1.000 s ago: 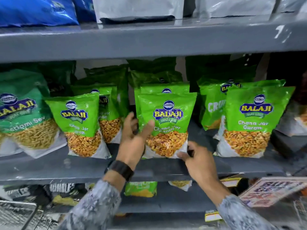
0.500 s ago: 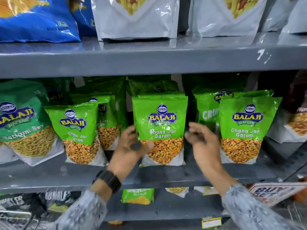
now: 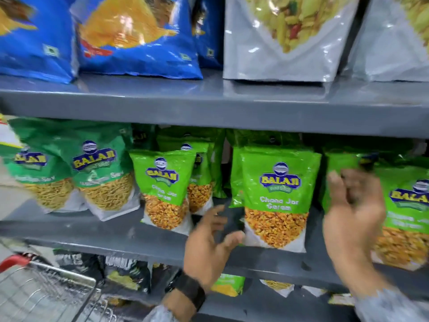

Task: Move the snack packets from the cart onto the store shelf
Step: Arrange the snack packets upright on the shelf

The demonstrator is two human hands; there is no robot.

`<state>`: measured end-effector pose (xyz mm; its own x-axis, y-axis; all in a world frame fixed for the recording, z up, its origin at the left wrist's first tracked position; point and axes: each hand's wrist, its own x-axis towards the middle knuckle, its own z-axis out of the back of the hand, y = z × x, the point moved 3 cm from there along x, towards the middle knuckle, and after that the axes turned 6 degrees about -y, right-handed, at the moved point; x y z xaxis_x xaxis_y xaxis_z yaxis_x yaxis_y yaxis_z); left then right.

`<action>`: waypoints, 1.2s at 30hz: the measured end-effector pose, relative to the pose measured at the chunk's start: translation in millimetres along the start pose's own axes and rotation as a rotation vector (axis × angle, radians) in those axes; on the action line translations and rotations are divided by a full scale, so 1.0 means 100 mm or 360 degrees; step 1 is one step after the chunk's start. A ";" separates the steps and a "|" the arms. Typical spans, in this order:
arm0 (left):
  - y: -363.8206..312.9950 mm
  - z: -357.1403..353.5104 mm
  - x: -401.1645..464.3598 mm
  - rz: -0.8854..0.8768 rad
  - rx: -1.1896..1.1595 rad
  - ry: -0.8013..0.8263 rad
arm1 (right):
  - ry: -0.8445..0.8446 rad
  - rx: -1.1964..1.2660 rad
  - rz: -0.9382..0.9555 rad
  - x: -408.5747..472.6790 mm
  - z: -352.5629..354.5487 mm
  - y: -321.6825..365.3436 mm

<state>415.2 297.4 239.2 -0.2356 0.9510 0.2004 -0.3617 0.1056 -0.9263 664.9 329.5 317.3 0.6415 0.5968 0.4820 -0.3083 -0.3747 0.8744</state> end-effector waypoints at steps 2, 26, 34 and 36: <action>0.01 0.57 0.12 -0.0044 -0.0050 -0.0520 | 0.0155 -0.0044 0.0100 -0.58 -0.08 0.15; -0.35 1.40 1.37 -0.0097 -0.0124 -0.0282 | 0.1118 -0.0943 -0.0064 -1.90 -1.39 -0.52; -0.57 1.19 1.56 -0.0595 0.0828 0.0047 | 0.1004 -0.0846 -0.0072 -1.92 -1.38 -0.59; -0.51 1.21 1.50 -0.0620 0.0820 -0.0057 | 0.1015 -0.0871 -0.0094 -1.94 -1.38 -0.59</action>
<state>289.0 399.3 354.9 -0.0263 0.8598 0.5100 -0.8112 0.2798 -0.5135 461.5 334.3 180.6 0.1981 0.9528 0.2300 -0.6893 -0.0314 0.7238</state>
